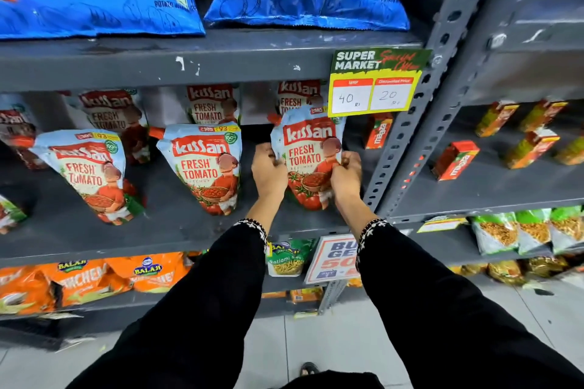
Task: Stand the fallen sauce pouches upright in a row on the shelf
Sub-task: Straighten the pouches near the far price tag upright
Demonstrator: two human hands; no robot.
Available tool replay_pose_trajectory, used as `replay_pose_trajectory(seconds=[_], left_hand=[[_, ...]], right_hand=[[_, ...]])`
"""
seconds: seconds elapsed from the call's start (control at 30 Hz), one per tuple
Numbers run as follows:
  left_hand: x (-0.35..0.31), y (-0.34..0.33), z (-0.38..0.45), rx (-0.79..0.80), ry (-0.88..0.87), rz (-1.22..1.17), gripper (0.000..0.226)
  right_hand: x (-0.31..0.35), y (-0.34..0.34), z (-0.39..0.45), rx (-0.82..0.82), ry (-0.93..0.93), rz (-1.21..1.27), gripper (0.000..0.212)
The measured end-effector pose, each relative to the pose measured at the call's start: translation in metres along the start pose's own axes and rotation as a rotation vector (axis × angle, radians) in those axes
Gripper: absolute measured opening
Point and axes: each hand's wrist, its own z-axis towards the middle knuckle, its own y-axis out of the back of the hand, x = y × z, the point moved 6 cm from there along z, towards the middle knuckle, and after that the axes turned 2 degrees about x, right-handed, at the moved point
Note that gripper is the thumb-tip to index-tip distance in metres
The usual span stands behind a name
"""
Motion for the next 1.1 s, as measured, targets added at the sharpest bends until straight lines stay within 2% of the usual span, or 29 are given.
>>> replay_pose_trajectory(seconds=[0.13,0.27,0.43,0.5,0.67,0.8,1.1], left_hand=[[0.004,-0.006,-0.006,0.135,-0.008,0.123,0.023],[0.008,-0.010,-0.014,0.173,0.006,0.126,0.022],[0.019,-0.020,-0.027,0.244,0.061,0.134,0.039],[0.020,-0.023,-0.028,0.245,0.079,0.120,0.043],[0.020,-0.020,-0.021,0.213,0.115,0.125,0.033],[0.022,-0.014,-0.017,0.183,0.118,0.141,0.033],[0.026,-0.017,-0.020,0.251,0.108,0.140,0.038]], right_hand=[[0.000,0.006,-0.012,0.059,-0.011,-0.159,0.031],[-0.002,0.004,-0.020,0.096,-0.008,-0.221,0.050],[-0.018,-0.009,-0.029,0.115,-0.108,-0.223,0.071],[-0.020,-0.009,-0.029,0.121,-0.136,-0.206,0.067],[-0.012,-0.002,-0.035,0.140,-0.127,-0.180,0.040],[-0.012,-0.009,-0.041,0.174,-0.098,-0.178,0.039],[-0.008,-0.003,-0.042,0.175,-0.086,-0.156,0.037]])
